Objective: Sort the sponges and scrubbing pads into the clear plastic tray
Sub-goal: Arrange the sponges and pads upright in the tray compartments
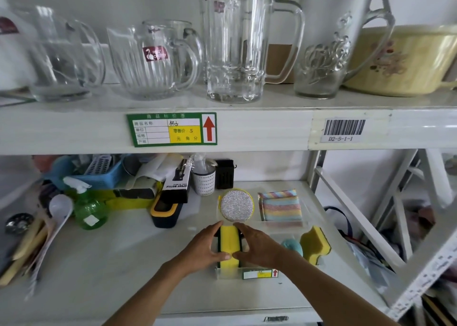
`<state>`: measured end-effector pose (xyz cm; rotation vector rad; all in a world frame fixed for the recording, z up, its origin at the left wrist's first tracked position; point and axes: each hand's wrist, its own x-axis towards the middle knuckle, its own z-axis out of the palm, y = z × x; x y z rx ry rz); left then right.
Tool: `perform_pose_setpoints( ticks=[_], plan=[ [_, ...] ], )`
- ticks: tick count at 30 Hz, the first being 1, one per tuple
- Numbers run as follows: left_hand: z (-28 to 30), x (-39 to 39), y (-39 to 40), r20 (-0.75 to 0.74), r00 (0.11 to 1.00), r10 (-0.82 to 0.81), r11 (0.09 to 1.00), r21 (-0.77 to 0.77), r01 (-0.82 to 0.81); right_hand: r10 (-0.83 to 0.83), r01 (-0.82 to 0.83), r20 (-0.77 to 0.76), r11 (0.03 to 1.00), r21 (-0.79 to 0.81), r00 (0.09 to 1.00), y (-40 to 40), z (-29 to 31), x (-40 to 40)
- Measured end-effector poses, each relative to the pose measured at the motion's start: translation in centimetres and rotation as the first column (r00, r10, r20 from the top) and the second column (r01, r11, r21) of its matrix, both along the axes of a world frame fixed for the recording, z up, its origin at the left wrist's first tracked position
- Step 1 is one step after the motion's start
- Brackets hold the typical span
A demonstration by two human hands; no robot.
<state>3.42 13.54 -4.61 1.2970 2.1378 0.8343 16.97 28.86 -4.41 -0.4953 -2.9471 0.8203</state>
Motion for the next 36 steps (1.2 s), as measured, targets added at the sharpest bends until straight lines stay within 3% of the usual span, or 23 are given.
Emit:
perform_pose_setpoints(
  ticks=[3, 6, 10, 12, 17, 21, 26, 31, 36],
  plan=[
    [0.4, 0.4, 0.1, -0.068, 0.998, -0.003, 0.999, 0.038, 0.005, 0.026, -0.026, -0.003, 1.0, -0.004, 1.0, -0.1, 0.8, 0.7],
    [1.2, 0.9, 0.4, -0.127, 0.991, 0.036, 0.985, 0.171, -0.014, -0.004, 0.003, -0.042, 1.0, -0.026, 0.999, 0.5, 1.7, 2.1],
    [2.0, 1.7, 2.3, -0.334, 0.935, 0.12, 0.92, 0.39, 0.021, -0.199, 0.227, -0.172, 0.96, 0.162, 0.965, 3.0, 2.6, 4.0],
    [2.9, 3.0, 3.7, -0.441, 0.894, 0.083, 0.912, 0.396, 0.111, -0.332, 0.364, -0.161, 0.894, 0.26, 0.93, 4.2, 3.1, 4.9],
    [3.8, 7.2, 7.5, -0.54, 0.832, -0.125, 0.937, 0.212, 0.278, -0.481, 0.439, 0.034, 0.825, 0.356, 0.876, 4.7, 2.9, 6.5],
    [3.1, 9.9, 9.3, -0.577, 0.79, -0.206, 0.979, -0.123, 0.165, -0.486, 0.369, 0.16, 0.806, 0.463, 0.859, 4.1, 2.2, 6.8],
    [1.8, 10.8, 10.7, -0.604, 0.753, -0.26, 0.909, -0.416, -0.02, -0.517, 0.354, 0.223, 0.785, 0.508, 0.826, 3.6, 1.3, 6.6],
    [0.2, 10.6, 11.1, -0.622, 0.733, -0.276, 0.851, -0.513, -0.115, -0.529, 0.387, 0.219, 0.793, 0.47, 0.82, 3.3, 0.6, 6.7],
    [0.2, 10.6, 11.1, -0.651, 0.72, -0.241, 0.848, -0.502, -0.17, -0.531, 0.441, 0.154, 0.806, 0.396, 0.833, 3.3, 0.0, 6.8]
  ],
)
